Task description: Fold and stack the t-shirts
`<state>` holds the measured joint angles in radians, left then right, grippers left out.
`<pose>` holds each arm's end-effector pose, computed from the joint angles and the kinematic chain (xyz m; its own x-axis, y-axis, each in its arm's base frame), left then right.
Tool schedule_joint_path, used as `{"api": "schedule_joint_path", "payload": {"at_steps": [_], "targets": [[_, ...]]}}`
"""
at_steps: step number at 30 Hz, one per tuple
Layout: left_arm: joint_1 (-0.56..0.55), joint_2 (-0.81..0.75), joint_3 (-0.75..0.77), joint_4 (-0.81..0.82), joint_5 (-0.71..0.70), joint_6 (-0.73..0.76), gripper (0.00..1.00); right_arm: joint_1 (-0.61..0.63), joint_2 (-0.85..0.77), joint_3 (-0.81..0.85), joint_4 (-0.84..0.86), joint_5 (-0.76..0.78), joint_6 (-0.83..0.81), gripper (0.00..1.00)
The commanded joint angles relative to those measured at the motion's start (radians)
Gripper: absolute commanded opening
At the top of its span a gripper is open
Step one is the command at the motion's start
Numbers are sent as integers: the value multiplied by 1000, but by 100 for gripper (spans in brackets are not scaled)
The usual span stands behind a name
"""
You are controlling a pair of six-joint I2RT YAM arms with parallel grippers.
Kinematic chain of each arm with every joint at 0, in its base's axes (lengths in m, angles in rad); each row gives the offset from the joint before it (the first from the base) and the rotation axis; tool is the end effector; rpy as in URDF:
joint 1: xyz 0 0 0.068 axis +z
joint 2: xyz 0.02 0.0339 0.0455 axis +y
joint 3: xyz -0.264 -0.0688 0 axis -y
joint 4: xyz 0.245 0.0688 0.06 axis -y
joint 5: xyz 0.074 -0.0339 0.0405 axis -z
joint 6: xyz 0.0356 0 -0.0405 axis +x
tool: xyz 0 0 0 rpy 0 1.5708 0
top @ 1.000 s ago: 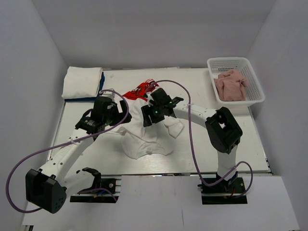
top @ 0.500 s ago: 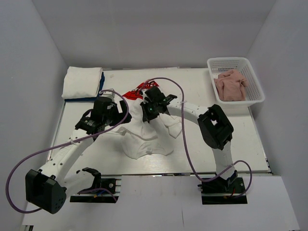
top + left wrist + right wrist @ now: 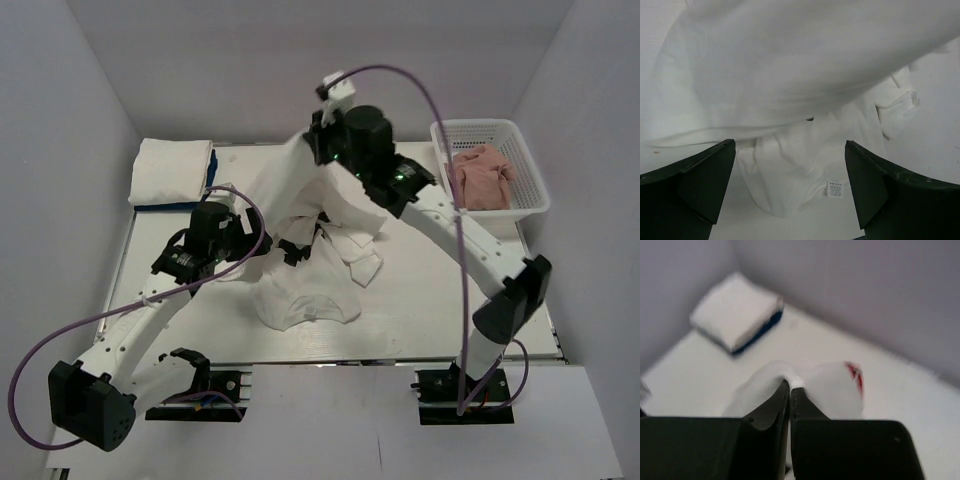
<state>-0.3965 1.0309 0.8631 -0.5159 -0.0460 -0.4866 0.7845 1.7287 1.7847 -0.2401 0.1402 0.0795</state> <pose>0.2043 -0.0838 0.2890 -0.6801 -0.2217 -0.6988 0.0395 0.9407 -0.3368 0.2938 0.2863 0.4278 -0.1770 -0.0656 -0.9820 -0.5901 0.8056 0.0526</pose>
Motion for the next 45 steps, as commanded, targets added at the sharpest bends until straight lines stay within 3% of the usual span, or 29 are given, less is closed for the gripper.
{"api": "schedule_joint_path", "payload": {"at_steps": [1,4,8,10,14,21,26,33,38,41,42,45], "targets": [[2,-32,19,8,-12,8,100,-8,-77,97,289,189,-138,0],[2,-32,19,17,-12,8,100,-14,-23,214,432,314,-259,0],[2,-32,19,27,-12,8,100,-33,107,501,640,514,-527,0],[2,-32,19,27,-22,8,100,-53,179,544,775,548,-703,0],[2,-23,19,27,-31,8,100,-134,200,593,961,527,-836,0],[2,12,50,16,-31,17,100,-362,177,604,1133,527,-818,0],[2,49,50,26,-22,17,100,-499,150,607,1113,469,-725,0],[2,93,59,27,-2,17,100,-700,215,627,1079,440,-733,0],[2,123,68,46,8,17,100,-766,204,490,1055,444,-722,0],[2,147,68,56,26,8,100,-772,177,308,1071,502,-738,0],[2,147,79,56,35,8,100,-774,174,162,1105,530,-745,0],[2,173,88,47,35,8,100,-772,178,23,1063,610,-689,0]]}}
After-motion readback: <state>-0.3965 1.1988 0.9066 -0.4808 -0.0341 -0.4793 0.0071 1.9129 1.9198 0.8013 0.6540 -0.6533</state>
